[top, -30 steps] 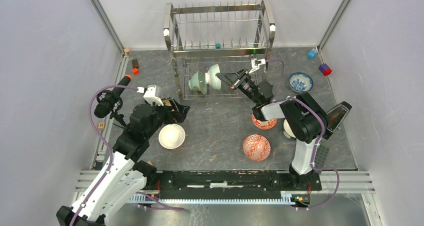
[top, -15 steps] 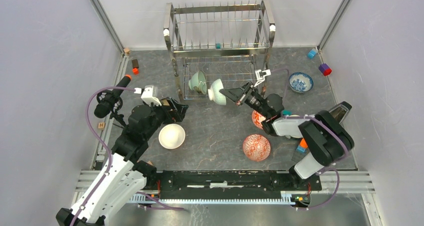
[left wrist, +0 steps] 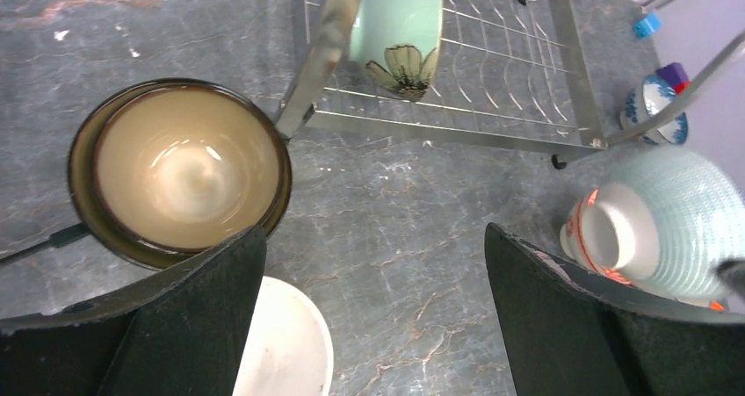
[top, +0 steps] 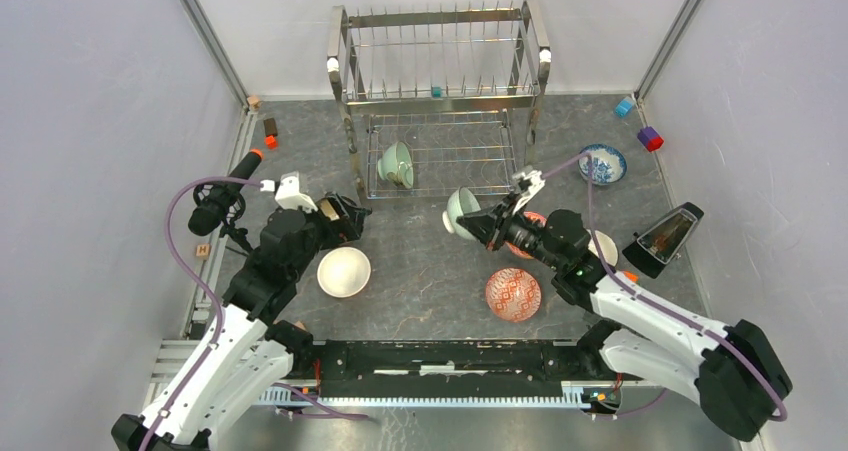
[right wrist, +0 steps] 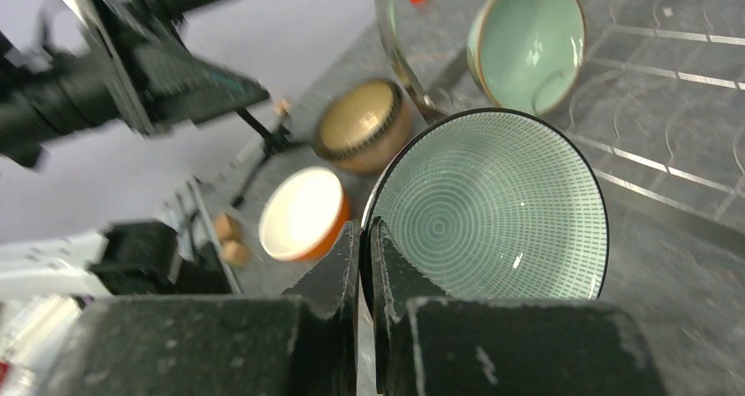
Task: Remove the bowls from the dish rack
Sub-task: Pick up the bowl from the dish rack.
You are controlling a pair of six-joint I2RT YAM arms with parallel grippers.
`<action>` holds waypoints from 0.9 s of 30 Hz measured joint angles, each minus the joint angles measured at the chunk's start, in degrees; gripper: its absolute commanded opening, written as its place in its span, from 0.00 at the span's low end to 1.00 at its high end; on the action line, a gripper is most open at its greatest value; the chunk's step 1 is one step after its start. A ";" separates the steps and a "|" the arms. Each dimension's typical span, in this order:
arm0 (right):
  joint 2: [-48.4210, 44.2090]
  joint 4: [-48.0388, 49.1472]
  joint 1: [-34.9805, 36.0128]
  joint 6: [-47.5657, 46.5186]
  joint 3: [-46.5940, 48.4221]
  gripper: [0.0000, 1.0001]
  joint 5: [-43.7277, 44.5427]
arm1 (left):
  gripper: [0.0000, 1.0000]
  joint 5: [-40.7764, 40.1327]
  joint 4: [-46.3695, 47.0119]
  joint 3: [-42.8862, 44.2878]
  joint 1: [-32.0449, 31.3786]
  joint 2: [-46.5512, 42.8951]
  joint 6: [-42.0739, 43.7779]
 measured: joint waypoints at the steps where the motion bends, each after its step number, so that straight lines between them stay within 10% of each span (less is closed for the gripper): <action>1: -1.29 -4.04 1.46 -2.97 0.35 0.00 1.55 | 1.00 -0.24 -0.31 0.13 -0.02 0.00 -0.02; 13: -3.30 -31.39 19.69 -29.22 7.19 0.00 24.85 | 1.00 -9.11 -7.13 5.95 -0.07 1.70 -4.37; 27: 3.98 -34.86 36.81 -52.61 10.93 0.00 40.06 | 1.00 16.46 -1.68 4.70 -0.52 0.81 -3.26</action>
